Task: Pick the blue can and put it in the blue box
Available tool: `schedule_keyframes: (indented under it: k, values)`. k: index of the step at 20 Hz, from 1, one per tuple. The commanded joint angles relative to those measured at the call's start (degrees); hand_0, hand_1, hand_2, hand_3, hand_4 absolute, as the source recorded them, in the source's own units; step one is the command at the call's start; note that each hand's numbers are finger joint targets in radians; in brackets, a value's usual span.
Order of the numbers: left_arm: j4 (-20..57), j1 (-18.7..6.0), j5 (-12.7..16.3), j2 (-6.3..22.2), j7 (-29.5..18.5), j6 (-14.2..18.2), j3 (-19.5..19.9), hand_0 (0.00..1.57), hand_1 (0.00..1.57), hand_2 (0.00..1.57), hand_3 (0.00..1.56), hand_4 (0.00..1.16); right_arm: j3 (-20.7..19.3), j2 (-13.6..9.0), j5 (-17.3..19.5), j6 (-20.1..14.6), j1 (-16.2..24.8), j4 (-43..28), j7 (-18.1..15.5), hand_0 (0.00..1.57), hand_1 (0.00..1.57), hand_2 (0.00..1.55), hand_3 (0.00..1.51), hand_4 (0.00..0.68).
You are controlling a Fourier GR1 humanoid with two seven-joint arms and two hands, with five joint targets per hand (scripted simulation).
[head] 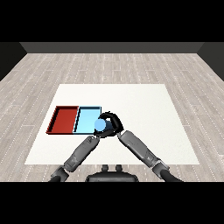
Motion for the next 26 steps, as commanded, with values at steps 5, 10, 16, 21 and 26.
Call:
schedule_keyframes:
  k: [5, 10, 16, 21, 26]
  values:
    - [2.8, -2.1, 4.9, -2.5, -5.1, -0.2, 0.8, 0.65, 0.65, 0.75, 0.52, 0.67, 0.3, 1.1, -1.8, 1.3, 1.5, 0.0, -0.3, 1.43, 1.43, 1.45, 1.39, 0.591]
    - [3.7, -1.8, 9.2, -2.5, -3.7, -4.9, 4.5, 1.18, 1.18, 1.19, 1.03, 0.63, 1.7, 1.2, -3.8, -2.0, -1.6, 1.2, -0.1, 1.44, 1.44, 1.45, 1.39, 0.580]
    - [3.3, -0.5, 9.4, -2.6, -2.1, -1.3, 1.6, 1.57, 1.57, 1.54, 1.47, 0.76, -0.5, 1.2, -9.8, 1.7, -0.2, 2.4, -1.5, 1.09, 1.09, 1.12, 0.80, 0.000]
    - [4.9, -1.8, 9.8, -2.6, -2.5, -2.8, 2.8, 1.57, 1.57, 1.52, 1.45, 1.10, -3.1, 1.2, -4.6, 2.3, 2.0, -1.7, 2.6, 0.00, 0.00, 0.00, 0.00, 0.000]
    - [1.8, -0.3, 8.3, -2.6, -1.3, -0.3, 1.4, 1.57, 1.57, 1.55, 1.48, 1.14, -5.3, 0.5, -2.0, 4.6, 4.8, -4.3, 3.8, 0.00, 0.00, 0.00, 0.00, 0.000]
